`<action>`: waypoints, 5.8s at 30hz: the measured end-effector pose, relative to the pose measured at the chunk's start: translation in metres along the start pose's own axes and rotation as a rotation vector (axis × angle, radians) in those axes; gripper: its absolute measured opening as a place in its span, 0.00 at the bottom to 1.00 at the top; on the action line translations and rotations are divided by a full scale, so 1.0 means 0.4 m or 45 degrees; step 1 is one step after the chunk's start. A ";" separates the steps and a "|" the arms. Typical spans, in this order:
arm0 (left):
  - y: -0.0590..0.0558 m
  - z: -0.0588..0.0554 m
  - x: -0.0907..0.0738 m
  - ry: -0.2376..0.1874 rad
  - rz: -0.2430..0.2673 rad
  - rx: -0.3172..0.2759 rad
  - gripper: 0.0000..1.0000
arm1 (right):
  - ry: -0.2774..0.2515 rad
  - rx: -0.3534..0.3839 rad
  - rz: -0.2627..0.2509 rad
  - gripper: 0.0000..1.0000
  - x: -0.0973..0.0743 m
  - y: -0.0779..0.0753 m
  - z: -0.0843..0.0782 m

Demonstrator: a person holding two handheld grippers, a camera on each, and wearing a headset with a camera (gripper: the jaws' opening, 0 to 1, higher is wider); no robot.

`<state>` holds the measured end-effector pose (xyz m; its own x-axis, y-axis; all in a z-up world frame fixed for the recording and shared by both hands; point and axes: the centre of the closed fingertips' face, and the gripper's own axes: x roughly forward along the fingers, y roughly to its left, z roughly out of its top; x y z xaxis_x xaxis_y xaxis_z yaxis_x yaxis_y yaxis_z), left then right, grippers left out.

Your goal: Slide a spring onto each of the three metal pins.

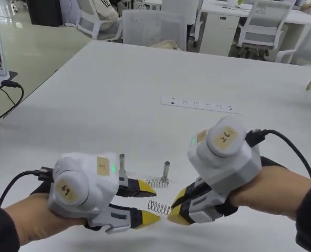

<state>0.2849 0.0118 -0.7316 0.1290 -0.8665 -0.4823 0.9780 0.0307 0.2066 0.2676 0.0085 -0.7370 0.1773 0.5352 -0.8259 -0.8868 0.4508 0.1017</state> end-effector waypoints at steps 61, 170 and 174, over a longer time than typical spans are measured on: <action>0.000 0.014 -0.007 -0.083 -0.024 -0.127 0.03 | -0.120 -0.084 -0.039 0.07 -0.056 -0.001 0.061; -0.013 0.040 -0.011 -0.177 -0.064 -0.320 0.56 | 0.209 -0.280 -0.051 0.07 -0.111 -0.038 0.046; -0.012 0.047 -0.016 -0.189 -0.062 -0.338 0.63 | 0.210 -0.278 -0.051 0.07 -0.112 -0.038 0.045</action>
<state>0.2763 0.0080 -0.7136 0.0750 -0.9329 -0.3523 0.9936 0.0997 -0.0526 0.2809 -0.0096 -0.6915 0.1584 0.3885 -0.9077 -0.9546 0.2951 -0.0402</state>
